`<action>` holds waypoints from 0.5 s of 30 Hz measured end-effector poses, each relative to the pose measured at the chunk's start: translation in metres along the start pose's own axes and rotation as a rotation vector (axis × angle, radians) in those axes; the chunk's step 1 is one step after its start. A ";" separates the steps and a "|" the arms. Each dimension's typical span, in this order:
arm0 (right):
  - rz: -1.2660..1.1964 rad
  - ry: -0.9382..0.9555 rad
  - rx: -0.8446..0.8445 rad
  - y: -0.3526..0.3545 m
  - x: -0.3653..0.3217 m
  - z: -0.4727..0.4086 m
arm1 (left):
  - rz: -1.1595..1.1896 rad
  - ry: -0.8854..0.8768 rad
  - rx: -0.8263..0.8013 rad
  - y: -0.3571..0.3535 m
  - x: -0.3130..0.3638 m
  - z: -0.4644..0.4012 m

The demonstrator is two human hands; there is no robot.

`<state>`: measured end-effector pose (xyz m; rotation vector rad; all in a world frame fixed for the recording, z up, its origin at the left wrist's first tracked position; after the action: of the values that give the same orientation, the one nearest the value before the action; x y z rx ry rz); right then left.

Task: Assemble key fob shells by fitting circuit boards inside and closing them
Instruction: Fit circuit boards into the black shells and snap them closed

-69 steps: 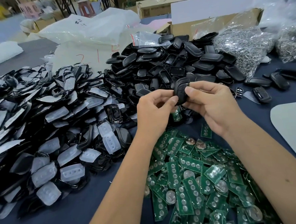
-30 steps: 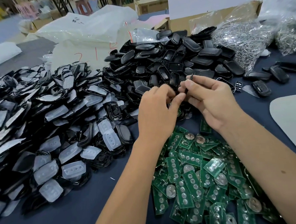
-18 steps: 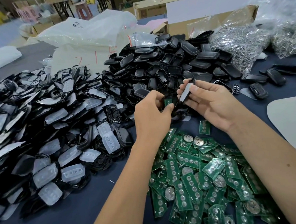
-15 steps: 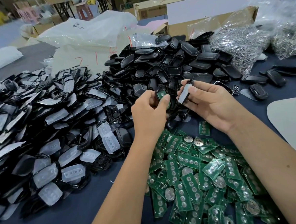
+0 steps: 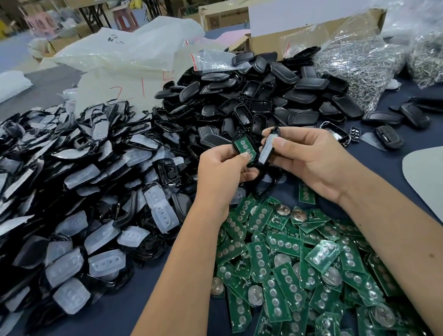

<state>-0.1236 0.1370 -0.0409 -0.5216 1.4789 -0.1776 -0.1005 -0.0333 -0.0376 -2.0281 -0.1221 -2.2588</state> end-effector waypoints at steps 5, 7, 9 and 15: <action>0.061 0.018 0.040 0.002 -0.001 0.001 | -0.006 -0.037 -0.038 -0.001 -0.002 -0.001; 0.098 0.033 0.070 0.003 0.000 0.001 | -0.023 -0.089 -0.042 -0.002 -0.001 0.000; 0.137 0.050 0.089 0.003 -0.001 0.001 | -0.062 -0.143 -0.060 -0.004 0.001 0.000; 0.223 0.083 0.118 0.007 -0.003 0.000 | -0.189 -0.243 -0.102 -0.011 0.006 0.003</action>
<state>-0.1257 0.1446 -0.0418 -0.2542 1.5855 -0.1105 -0.0992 -0.0225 -0.0315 -2.4361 -0.2311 -2.1498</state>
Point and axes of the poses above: each hand's wrist, its own z-axis away from the middle knuckle, its own y-axis out of the back of the hand, x = y × z, the point moved 5 cm from there along -z, towards the middle knuckle, and after that the axes turned 1 degree about y, right-handed, at the moved point
